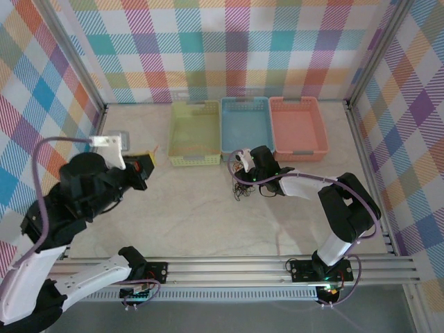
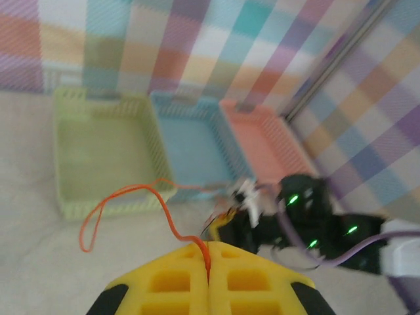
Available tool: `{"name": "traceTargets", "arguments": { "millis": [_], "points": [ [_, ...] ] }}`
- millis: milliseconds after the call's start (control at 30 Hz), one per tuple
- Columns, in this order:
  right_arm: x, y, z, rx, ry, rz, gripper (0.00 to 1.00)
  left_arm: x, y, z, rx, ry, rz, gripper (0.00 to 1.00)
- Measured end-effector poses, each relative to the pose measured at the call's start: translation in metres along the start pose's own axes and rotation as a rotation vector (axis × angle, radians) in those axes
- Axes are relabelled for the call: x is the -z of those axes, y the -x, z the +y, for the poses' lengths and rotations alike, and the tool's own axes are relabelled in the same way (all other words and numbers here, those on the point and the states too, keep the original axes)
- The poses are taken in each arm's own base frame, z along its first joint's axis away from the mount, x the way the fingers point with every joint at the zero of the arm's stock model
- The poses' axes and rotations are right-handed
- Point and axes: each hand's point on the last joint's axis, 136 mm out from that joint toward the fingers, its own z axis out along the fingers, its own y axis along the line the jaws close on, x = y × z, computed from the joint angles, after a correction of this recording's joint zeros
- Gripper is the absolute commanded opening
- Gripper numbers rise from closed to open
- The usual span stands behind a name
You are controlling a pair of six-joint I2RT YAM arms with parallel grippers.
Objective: Untangle the cables
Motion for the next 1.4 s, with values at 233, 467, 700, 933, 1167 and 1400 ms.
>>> {"name": "traceTargets", "arguments": {
  "millis": [233, 467, 700, 933, 1167, 1400],
  "points": [
    [0.000, 0.001, 0.001, 0.000, 0.007, -0.005, 0.07, -0.017, -0.072, 0.054, 0.040, 0.177, 0.113, 0.72],
    [0.000, 0.000, 0.004, 0.001, 0.027, -0.007, 0.07, -0.052, -0.134, 0.080, -0.001, 0.327, 0.328, 0.95],
    [0.002, 0.001, 0.009, 0.004, 0.052, -0.014, 0.07, -0.083, -0.147, 0.063, -0.024, 0.260, 0.387, 0.93],
    [0.006, -0.001, 0.015, 0.013, 0.081, -0.019, 0.06, -0.154, -0.187, 0.041, 0.005, 0.180, 0.534, 0.89],
    [0.007, -0.001, 0.017, 0.014, 0.097, -0.024, 0.05, -0.218, -0.225, 0.045, 0.041, 0.197, 0.692, 0.82],
    [0.014, 0.002, 0.020, 0.016, 0.124, -0.054, 0.00, -0.261, -0.220, 0.044, 0.067, 0.110, 0.671, 0.76]
  ]
}}
